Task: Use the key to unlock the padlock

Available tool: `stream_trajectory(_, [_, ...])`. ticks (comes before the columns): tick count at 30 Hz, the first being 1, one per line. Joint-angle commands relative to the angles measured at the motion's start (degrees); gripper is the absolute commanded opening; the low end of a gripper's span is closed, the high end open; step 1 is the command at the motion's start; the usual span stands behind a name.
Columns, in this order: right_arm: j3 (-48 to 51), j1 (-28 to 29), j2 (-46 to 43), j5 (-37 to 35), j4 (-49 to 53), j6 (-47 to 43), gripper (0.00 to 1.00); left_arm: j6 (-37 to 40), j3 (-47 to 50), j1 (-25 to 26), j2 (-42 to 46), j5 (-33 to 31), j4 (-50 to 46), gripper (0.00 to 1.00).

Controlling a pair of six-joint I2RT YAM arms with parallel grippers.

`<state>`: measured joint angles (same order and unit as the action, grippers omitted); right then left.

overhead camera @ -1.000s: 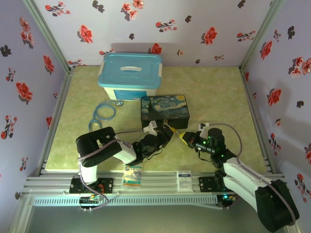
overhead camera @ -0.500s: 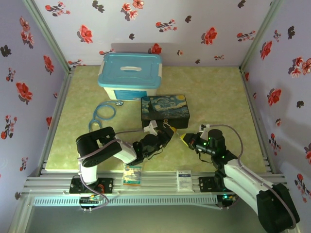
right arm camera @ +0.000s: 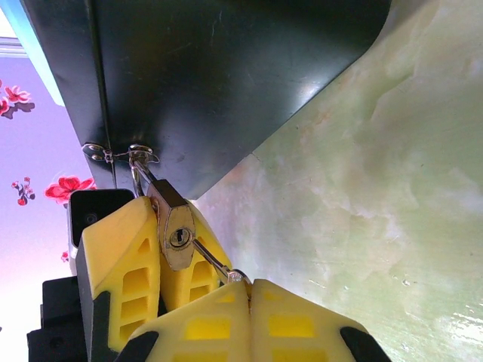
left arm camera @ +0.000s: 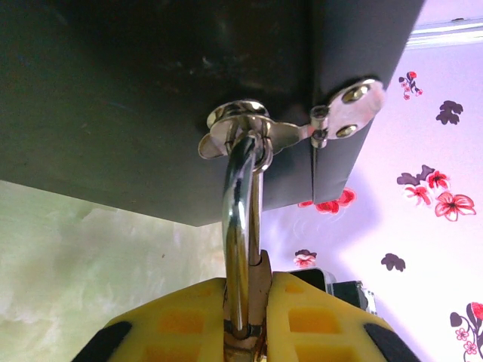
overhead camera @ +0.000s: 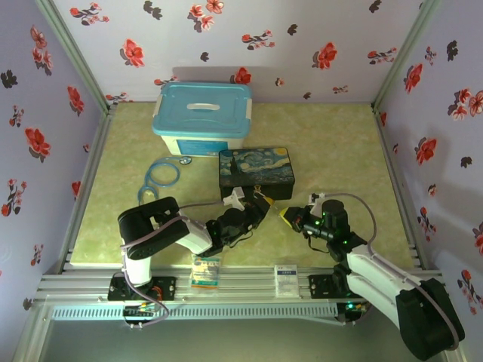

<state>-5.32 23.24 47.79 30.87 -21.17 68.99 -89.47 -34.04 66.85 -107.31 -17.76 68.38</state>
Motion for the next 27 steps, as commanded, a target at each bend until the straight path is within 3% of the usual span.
stream_trajectory(1, [-1.0,-0.3,-0.6,-0.5,-1.1,-1.1,0.00,0.7,-1.5,0.0,0.4,-0.6,3.9,0.00])
stream_trajectory(14, [-1.0,-0.3,3.1,-0.1,-6.1,-0.4,0.00,1.5,-2.4,0.7,-0.5,0.8,3.4,0.00])
stream_trajectory(27, [-0.7,-0.3,-0.8,-0.6,-0.4,-1.8,0.00,4.0,-0.8,-1.0,1.5,-0.1,1.9,0.00])
